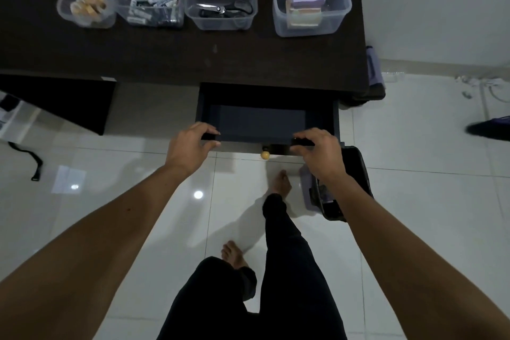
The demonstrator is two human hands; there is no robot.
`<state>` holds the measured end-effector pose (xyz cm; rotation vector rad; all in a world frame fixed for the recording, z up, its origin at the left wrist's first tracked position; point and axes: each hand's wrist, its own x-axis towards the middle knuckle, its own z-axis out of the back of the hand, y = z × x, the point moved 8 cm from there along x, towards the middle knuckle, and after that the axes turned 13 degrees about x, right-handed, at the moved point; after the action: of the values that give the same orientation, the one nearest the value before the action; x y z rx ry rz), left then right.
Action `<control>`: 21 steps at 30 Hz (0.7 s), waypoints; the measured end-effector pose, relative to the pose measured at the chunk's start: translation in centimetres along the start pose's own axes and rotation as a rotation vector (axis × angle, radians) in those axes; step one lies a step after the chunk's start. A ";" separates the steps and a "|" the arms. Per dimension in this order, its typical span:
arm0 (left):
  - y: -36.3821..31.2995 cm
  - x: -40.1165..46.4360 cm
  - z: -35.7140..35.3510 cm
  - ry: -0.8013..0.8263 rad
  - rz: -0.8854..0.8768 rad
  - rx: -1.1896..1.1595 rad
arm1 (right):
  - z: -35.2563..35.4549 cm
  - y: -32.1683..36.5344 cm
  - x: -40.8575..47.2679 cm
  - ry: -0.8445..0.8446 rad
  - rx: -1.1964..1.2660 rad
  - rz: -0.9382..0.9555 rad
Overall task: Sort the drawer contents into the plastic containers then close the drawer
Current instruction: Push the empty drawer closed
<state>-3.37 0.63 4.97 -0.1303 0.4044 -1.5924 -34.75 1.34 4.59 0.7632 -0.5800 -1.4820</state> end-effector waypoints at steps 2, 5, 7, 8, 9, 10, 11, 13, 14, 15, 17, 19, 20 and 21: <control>-0.3 2.1 0.8 -0.058 -0.048 0.099 | 0.7 0.2 1.8 -0.055 -0.051 0.053; -0.1 5.3 2.3 -0.154 -0.064 0.230 | 2.4 0.5 4.4 -0.192 -0.160 0.111; -0.2 7.5 2.7 -0.148 -0.106 0.315 | 3.1 1.3 6.0 -0.219 -0.267 0.164; -0.2 8.5 2.7 -0.130 -0.131 0.364 | 3.3 1.7 6.8 -0.211 -0.309 0.197; -0.1 9.2 2.5 -0.114 -0.154 0.404 | 3.3 2.0 7.5 -0.186 -0.345 0.220; 0.0 9.8 2.3 -0.112 -0.170 0.432 | 3.1 2.0 8.3 -0.150 -0.377 0.233; 0.1 10.2 2.3 -0.126 -0.179 0.445 | 2.9 1.8 8.9 -0.108 -0.398 0.236; 0.2 10.5 2.3 -0.191 -0.177 0.450 | 2.4 1.3 9.9 -0.057 -0.418 0.236; 0.2 10.6 2.3 -0.224 -0.168 0.448 | 2.4 1.1 10.3 -0.069 -0.409 0.241; 0.2 10.7 2.2 -0.255 -0.156 0.446 | 2.5 1.1 10.6 -0.104 -0.387 0.248; -0.1 10.9 2.3 -0.326 -0.132 0.435 | 2.7 1.3 11.0 -0.204 -0.348 0.274; -0.5 11.3 2.4 -0.427 -0.122 0.399 | 2.8 1.3 11.4 -0.307 -0.334 0.291; -0.6 11.5 2.5 -0.481 -0.123 0.379 | 2.7 1.2 11.6 -0.346 -0.329 0.296; -0.6 11.6 2.6 -0.520 -0.124 0.368 | 2.6 1.1 11.6 -0.372 -0.326 0.303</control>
<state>-3.90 -11.26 5.65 -0.2810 -0.3051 -1.6564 -35.64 -10.55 5.77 0.1357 -0.6767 -1.3931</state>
